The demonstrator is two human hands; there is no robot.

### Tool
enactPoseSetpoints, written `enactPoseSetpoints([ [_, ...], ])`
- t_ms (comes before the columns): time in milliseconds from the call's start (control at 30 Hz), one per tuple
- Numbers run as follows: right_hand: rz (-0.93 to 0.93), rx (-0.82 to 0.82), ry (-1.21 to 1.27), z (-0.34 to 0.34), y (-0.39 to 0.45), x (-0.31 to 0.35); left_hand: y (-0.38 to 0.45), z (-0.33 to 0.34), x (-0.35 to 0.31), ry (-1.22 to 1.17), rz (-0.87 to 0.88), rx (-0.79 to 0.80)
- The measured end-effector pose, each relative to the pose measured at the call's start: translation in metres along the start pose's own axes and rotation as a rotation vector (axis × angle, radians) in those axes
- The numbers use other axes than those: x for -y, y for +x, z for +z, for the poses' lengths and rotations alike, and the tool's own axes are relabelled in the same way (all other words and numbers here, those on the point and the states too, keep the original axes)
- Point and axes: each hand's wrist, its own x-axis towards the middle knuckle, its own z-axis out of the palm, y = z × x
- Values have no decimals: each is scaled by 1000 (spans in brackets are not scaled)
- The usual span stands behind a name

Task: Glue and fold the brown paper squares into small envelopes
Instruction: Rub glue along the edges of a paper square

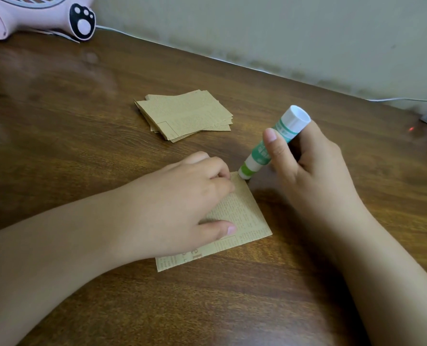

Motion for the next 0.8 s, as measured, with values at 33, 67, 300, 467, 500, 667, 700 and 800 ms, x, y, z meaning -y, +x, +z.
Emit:
enactPoseSetpoints([
  [33, 6, 3, 4, 0, 0, -1, 0, 0, 0, -4, 6, -2],
  [67, 13, 10, 6, -1, 0, -1, 1, -1, 0, -5, 11, -4],
  [300, -13, 95, -59, 5, 2, -2, 1, -1, 0, -7, 15, 7],
  [467, -6, 78, -25, 5, 4, -4, 2, -2, 1, -6, 9, 21],
  [500, -7, 79, -23, 5, 3, -4, 2, -2, 1, -14, 7, 19],
  [667, 56, 129, -33, 4, 2, -6, 1, -3, 0, -47, -7, 22],
  [700, 83, 137, -15, 4, 2, -6, 1, -4, -1, -50, -12, 25],
  [800, 193, 147, 91, 4, 2, -5, 3, -5, -1, -88, -22, 0],
])
